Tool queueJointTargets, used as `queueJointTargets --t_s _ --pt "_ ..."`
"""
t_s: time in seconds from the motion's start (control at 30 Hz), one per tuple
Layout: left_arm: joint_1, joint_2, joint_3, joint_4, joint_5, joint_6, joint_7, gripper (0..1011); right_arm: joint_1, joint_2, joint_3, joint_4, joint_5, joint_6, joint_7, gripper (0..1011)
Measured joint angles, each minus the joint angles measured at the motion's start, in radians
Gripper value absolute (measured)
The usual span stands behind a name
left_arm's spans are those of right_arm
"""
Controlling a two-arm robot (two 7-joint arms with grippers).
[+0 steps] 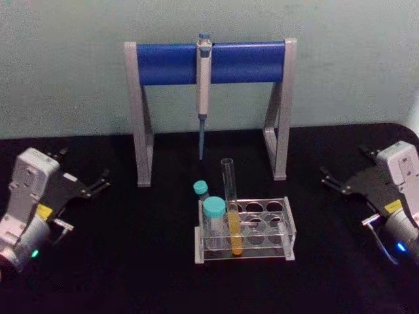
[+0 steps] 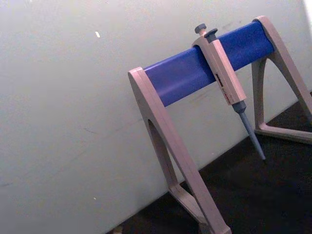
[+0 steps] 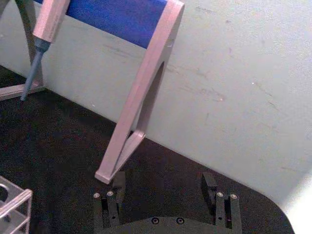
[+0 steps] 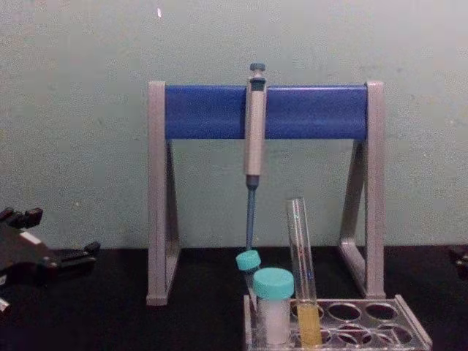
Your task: Pick up the test tube from the test tube rack, shake it, then place it back into the test tube rack.
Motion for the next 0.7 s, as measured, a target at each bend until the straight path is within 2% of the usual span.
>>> queueJointTargets --t_s 0.17,0.33,0.43,0.53,0.57,0.7 --pt "0.0 0.0 0.0 0.0 0.0 0.0 0.0 1001 -0.03 0.006 0.015 -0.038 0.001 0.005 0.017 1000" --pt "0.0 0.0 0.0 0.0 0.0 0.0 0.0 1001 -0.067 0.019 0.03 -0.095 0.025 0.02 0.047 1000" --pt "0.0 0.0 0.0 0.0 0.0 0.0 0.0 1001 -0.095 0.028 0.041 -0.136 0.057 0.031 0.083 1000" --pt "0.0 0.0 0.0 0.0 0.0 0.0 0.0 1001 -0.125 0.038 0.052 -0.183 0.107 0.041 0.146 1000" --pt "0.0 0.0 0.0 0.0 0.0 0.0 0.0 1001 -0.125 0.038 0.052 -0.183 0.107 0.041 0.146 1000" --pt "0.0 0.0 0.0 0.0 0.0 0.0 0.0 1001 -0.147 0.043 0.059 -0.226 0.175 0.054 0.233 1000"
